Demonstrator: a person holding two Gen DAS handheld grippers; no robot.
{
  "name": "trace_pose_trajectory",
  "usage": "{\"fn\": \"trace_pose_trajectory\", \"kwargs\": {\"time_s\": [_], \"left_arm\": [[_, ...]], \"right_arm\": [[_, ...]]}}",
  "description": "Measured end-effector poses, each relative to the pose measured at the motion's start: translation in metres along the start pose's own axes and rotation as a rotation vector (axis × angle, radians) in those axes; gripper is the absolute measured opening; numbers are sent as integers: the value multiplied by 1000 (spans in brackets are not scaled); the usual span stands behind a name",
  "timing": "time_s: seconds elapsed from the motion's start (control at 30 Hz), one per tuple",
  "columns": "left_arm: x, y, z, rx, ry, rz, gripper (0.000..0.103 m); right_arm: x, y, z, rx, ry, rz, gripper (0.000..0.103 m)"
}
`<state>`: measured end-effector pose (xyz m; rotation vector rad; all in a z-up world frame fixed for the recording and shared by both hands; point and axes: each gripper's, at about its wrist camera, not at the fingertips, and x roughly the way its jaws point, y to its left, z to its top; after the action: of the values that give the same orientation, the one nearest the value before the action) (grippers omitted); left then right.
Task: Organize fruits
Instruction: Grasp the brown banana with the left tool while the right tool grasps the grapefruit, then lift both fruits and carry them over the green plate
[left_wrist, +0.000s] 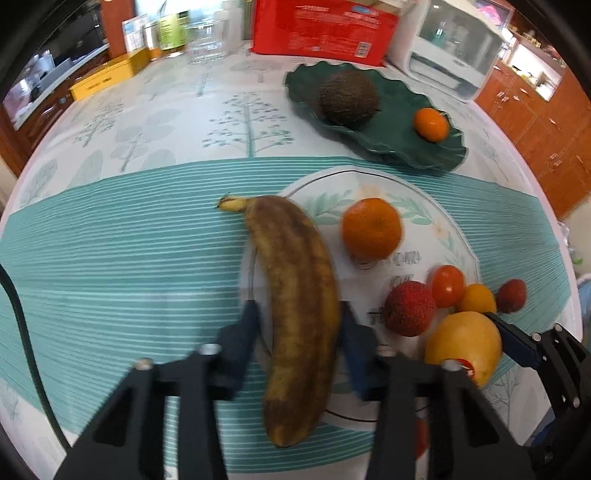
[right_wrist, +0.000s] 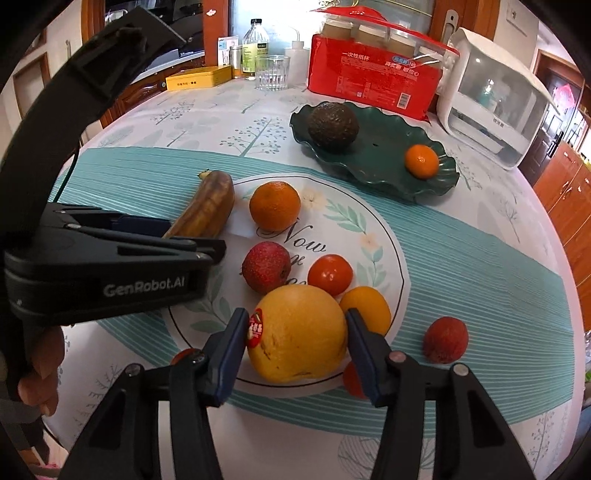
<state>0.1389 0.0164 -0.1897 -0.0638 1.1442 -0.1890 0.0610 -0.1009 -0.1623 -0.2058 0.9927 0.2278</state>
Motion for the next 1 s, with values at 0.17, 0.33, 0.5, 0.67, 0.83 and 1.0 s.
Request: {"fn": "trace_pose_trajectory", "kwargs": {"time_s": [0.17,0.33,0.5,0.67,0.83,1.0], "left_arm": [[1,-2,0,9,-10,10,33],[-1,2,0,-9,-14,-3,32],[-14,4,2,-8,-43,-12,32],[-33,2,14,-1,-91,-18,32],[-52,-2,28,7,-126,-26,32],[-71,-13,42,24,-138,-25,32]], "right_arm": [[-3,-5,0,17,4,37,53],[-9,-9,7,26,-20,60,52],[-17,-14,18,44,-46,94,52],[-21,-18,29,51,-62,128,52],[-26,-23,37,65,-66,162,52],[-40,-34,51,79,-76,176,52]]}}
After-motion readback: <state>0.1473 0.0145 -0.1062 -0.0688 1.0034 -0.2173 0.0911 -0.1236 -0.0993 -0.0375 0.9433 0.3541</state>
